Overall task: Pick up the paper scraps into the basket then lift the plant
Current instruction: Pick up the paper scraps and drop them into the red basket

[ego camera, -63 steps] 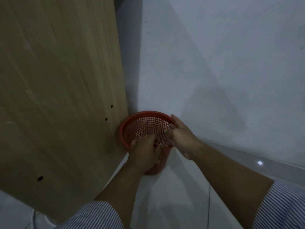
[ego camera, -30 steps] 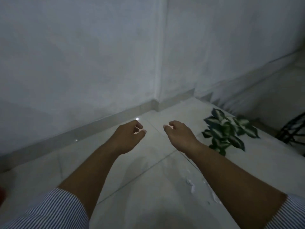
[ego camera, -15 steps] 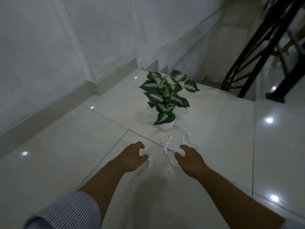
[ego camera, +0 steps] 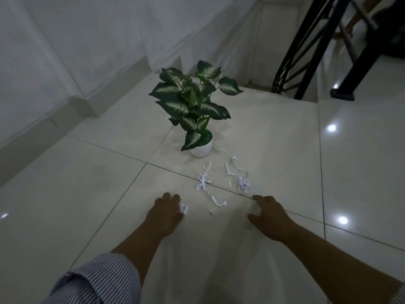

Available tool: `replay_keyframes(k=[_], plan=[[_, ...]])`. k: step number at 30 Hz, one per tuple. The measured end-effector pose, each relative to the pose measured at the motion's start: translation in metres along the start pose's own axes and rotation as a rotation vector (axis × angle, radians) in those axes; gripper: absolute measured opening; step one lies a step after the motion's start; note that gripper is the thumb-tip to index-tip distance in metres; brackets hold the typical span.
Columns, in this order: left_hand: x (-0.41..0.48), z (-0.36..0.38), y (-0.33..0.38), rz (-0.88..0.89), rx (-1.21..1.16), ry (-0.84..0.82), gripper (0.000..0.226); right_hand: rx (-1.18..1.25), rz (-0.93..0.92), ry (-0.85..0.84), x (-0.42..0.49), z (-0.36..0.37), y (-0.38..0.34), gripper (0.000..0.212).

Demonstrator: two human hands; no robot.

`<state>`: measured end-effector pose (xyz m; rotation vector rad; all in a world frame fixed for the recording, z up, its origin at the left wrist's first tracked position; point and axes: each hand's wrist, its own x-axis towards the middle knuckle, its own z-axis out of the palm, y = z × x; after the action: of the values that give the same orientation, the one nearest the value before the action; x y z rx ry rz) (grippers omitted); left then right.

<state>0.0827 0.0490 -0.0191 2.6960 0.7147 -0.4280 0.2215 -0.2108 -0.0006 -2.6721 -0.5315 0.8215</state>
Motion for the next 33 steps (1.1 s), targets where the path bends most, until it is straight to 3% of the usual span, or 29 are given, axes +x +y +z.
replay_keyframes(k=[4,9,13,16,22,25,30,33], plan=[[0.011,0.007,-0.009,0.067,0.010,0.083,0.031,-0.016,0.024,-0.023,0.003,0.010,0.008,0.071],[0.005,0.009,-0.004,0.100,-0.270,0.173,0.012,-0.052,-0.002,0.009,0.007,0.031,0.012,0.056],[0.007,0.009,0.003,-0.008,-0.405,0.190,0.019,-0.140,-0.092,0.141,0.006,0.026,0.021,0.043],[0.006,-0.001,0.016,-0.058,-0.516,0.175,0.009,-0.243,-0.134,0.163,0.004,0.019,0.029,0.034],[0.004,-0.006,0.030,-0.025,-0.439,0.125,0.037,-0.331,-0.151,0.185,0.001,0.015,0.023,0.025],[-0.009,-0.015,0.043,-0.097,-0.482,0.088,0.042,-0.248,-0.114,0.172,0.002,0.020,0.019,0.026],[-0.008,-0.021,0.034,-0.177,-0.552,0.093,0.064,0.104,-0.076,0.146,0.012,0.027,-0.010,0.014],[-0.013,-0.024,0.028,-0.194,-0.569,0.130,0.052,0.312,-0.049,0.117,0.020,0.031,-0.035,0.020]])
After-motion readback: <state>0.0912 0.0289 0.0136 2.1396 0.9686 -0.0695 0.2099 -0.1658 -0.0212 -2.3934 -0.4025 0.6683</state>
